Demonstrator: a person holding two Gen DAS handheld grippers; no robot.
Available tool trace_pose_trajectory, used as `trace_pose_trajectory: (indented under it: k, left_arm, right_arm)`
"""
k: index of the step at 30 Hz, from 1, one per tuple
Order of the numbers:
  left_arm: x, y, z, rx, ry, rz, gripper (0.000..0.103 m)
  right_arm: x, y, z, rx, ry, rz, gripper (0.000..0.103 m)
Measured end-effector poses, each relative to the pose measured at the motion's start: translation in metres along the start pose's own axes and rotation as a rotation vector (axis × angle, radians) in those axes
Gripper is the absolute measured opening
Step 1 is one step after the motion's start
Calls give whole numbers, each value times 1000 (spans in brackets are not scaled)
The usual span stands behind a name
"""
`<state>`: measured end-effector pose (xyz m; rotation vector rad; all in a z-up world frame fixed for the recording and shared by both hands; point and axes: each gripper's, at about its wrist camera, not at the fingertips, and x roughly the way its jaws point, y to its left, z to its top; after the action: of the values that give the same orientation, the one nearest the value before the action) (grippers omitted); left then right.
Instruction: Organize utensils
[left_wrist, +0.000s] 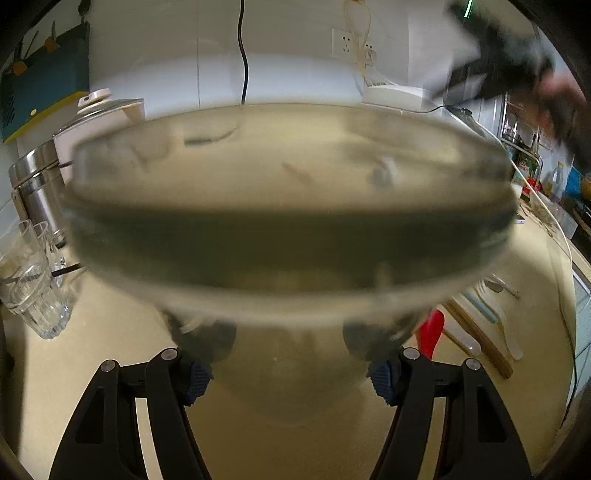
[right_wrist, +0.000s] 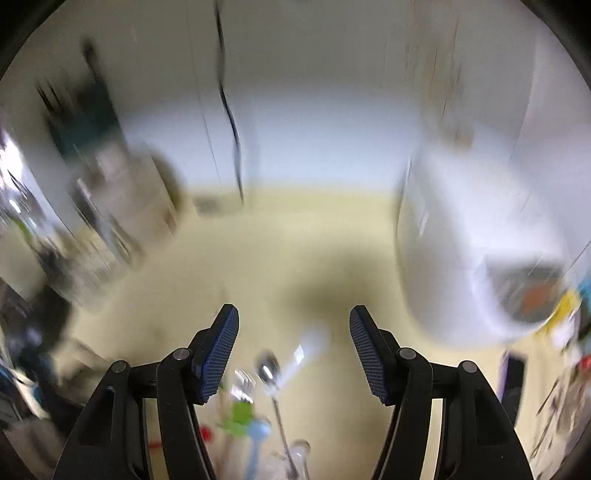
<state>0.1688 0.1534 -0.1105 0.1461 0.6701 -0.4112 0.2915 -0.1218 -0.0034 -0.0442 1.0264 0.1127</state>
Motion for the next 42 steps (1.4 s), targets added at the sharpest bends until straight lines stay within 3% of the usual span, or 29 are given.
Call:
trace_pose_trajectory:
  k: [3,8,15,20,21,22,27,33,37,39,42]
  left_arm:
    - [-1,1,-1,0,1,1,72]
    - [2,2,-2,-1,13,-2,72]
    - [3,2,-2,-13,19,-7,72]
    - [2,3,-5,-18,18,-7,72]
    - [2,3,-5,-18,18,-7,72]
    - [2,3,-5,-18,17,-7,72]
    - [1,4,-7,-13,21,0,72]
    - [1,2,-8,-8,27,5,72]
    - [0,0,-9,-4,29,9,72]
    - [0,-2,-10,-2,30,9,72]
    - [-2,-1,-11,-2,29,9,72]
  right_arm:
    - [77,-16,-8,122,140,3,63]
    - [132,-36,2,266,199,-63,63]
    - [165,-21,4,213,265,-91,65]
    - [166,-4,1,118,243,-85,62]
    - [164,-3,-1,113,234,-81,58]
    - [162,-3,-2,112,227,-79,44]
    - [135,-4,-12,160,147,25,44]
    - [54,3,-29,168,-91,153,44]
    - [6,16,-34,148,-199,165,41]
    - [-15,19,-29,130,-240,163,26]
    - [-45,31,-25,69,-302,150,25]
